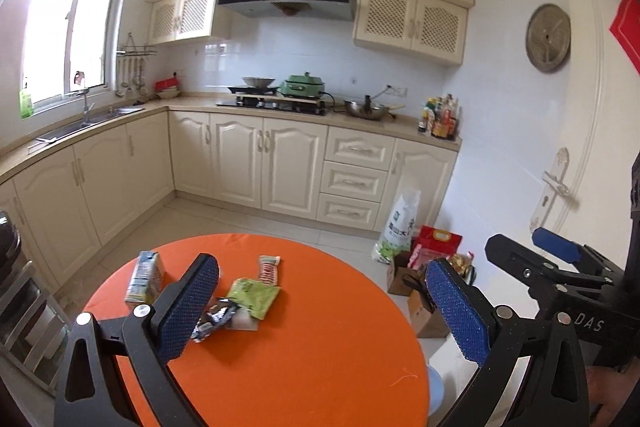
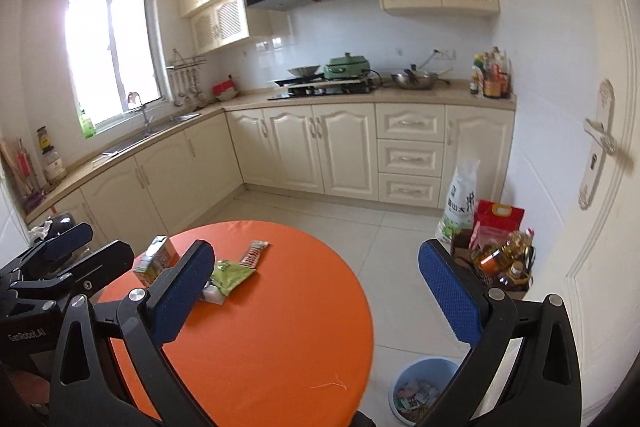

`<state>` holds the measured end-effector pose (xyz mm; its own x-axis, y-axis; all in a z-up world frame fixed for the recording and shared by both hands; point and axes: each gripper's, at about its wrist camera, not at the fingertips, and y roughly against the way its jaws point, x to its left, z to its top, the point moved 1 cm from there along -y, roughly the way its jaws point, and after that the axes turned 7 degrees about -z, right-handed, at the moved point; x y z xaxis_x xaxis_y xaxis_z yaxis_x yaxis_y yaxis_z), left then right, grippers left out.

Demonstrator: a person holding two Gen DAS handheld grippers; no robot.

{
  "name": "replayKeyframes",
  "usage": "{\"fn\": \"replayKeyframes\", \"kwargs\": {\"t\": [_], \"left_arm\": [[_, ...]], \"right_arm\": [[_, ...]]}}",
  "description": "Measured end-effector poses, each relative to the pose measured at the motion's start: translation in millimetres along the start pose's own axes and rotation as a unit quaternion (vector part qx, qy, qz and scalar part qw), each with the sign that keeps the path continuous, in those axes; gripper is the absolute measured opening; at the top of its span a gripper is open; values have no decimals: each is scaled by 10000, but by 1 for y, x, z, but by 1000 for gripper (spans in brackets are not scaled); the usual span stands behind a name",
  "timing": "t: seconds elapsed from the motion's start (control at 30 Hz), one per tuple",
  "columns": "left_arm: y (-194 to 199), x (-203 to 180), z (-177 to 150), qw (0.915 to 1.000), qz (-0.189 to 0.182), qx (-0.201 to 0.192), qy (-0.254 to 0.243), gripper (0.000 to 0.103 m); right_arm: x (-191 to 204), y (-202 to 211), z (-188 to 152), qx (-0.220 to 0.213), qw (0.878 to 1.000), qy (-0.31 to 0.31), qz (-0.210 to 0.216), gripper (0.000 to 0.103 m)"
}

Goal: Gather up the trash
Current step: 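Return both tools to the orange table, then grasp the milk carton with the left tool while the right tool grasps the green packet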

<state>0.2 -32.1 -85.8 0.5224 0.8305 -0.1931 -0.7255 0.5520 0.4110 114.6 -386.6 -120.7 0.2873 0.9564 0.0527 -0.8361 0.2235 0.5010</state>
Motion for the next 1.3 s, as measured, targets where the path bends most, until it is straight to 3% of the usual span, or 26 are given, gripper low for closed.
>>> {"fn": "replayKeyframes", "kwargs": {"t": [0.3,0.6,0.8,1.07,1.3], "left_arm": [[64,50,-55,9944,884,-157,550,102],[57,73,-90,9867,1357,306,846,102],[18,100,-80,9814,1483,698,1004,102],[-90,135,-12,9739,1647,1208,985,102],[-176,165,7,9639,1851,1671,931,102]], "right_arm": [[98,2,3,-379,9964,709,252,103],[143,-66,-35,481,9900,1169,630,103],[154,-139,-62,1254,9815,1295,642,103],[163,-238,-86,2132,9689,1134,544,103],[175,-299,-99,2594,9586,1075,484,95]]}}
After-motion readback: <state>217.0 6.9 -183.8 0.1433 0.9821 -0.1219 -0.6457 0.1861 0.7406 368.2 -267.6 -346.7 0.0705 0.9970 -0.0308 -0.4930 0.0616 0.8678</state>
